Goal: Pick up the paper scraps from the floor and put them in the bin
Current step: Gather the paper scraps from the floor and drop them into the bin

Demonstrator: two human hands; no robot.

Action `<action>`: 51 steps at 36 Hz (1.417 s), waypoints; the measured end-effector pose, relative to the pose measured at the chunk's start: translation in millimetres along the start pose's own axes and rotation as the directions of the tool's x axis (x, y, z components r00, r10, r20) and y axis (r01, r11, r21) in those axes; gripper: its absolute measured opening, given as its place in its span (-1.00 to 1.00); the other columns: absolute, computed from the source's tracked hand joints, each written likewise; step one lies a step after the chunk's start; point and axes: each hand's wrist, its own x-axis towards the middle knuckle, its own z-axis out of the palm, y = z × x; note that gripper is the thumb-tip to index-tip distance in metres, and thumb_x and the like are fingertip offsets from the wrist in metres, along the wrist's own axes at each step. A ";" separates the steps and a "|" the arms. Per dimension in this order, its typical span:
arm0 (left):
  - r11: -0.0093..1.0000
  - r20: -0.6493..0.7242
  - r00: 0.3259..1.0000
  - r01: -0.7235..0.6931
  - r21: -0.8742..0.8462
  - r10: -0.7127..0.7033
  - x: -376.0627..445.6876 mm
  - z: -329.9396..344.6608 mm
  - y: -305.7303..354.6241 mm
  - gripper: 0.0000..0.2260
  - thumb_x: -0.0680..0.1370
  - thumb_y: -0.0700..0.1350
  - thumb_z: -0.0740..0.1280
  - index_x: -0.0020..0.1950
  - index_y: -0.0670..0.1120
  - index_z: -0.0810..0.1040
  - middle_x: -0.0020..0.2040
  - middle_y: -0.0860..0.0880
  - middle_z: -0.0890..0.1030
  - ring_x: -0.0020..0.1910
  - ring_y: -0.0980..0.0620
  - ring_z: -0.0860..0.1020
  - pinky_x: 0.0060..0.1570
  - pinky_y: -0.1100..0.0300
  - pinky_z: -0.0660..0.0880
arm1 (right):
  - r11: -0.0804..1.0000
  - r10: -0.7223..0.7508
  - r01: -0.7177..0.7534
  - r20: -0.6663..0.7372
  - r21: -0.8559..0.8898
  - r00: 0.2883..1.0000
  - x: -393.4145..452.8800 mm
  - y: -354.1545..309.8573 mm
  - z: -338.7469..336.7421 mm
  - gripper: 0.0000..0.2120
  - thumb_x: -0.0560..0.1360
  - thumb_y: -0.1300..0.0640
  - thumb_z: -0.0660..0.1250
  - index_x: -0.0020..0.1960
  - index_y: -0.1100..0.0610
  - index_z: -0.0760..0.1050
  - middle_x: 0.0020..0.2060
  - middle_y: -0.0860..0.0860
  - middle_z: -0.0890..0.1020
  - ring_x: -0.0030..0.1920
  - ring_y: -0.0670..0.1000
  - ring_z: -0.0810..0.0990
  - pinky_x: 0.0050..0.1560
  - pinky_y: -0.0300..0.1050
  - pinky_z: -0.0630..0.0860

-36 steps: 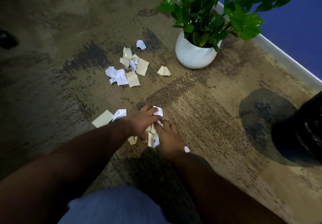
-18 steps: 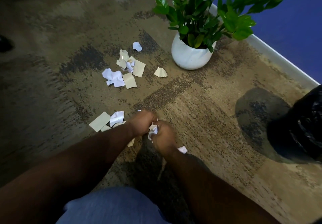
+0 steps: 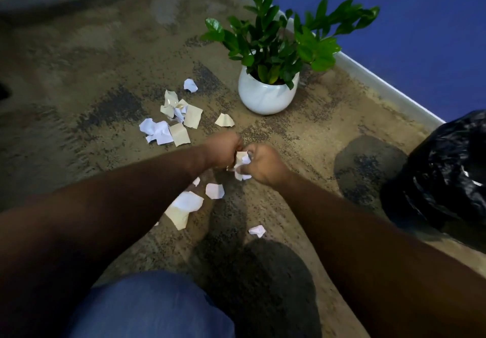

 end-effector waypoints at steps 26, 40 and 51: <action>0.912 -0.354 0.847 -0.406 0.052 0.397 105.4 -65.0 334.2 -0.85 0.46 -0.17 0.35 -0.01 -0.13 0.65 -0.01 -0.17 0.68 0.05 -0.24 0.60 -0.07 0.05 0.48 | 0.990 0.096 -0.142 -0.626 -0.024 0.774 -121.4 112.8 -287.4 -0.79 0.36 0.19 0.51 -0.04 0.15 0.58 -0.22 0.09 0.59 -0.22 0.05 0.51 -0.27 -0.13 0.38; 0.857 -0.294 0.831 -0.511 -0.065 0.473 117.3 4.8 452.3 -0.78 0.45 -0.12 0.48 0.07 -0.12 0.61 -0.01 -0.11 0.67 -0.02 -0.13 0.62 -0.13 0.10 0.49 | 0.889 0.283 -0.457 -0.739 -0.038 0.611 -190.0 194.7 -326.1 -0.64 0.46 0.28 0.38 0.25 0.14 0.54 0.06 0.14 0.66 -0.10 0.09 0.55 -0.13 -0.10 0.45; 0.854 -0.156 0.859 -0.506 -0.123 0.487 118.0 20.8 464.0 -0.60 0.43 -0.10 0.50 0.24 -0.09 0.54 0.10 -0.04 0.62 0.03 -0.02 0.57 0.04 0.04 0.58 | 0.858 0.408 -0.512 -0.664 0.044 0.627 -199.5 216.1 -328.6 -0.55 0.44 0.35 0.36 0.30 0.11 0.51 0.10 0.14 0.62 -0.23 0.04 0.60 -0.40 -0.17 0.46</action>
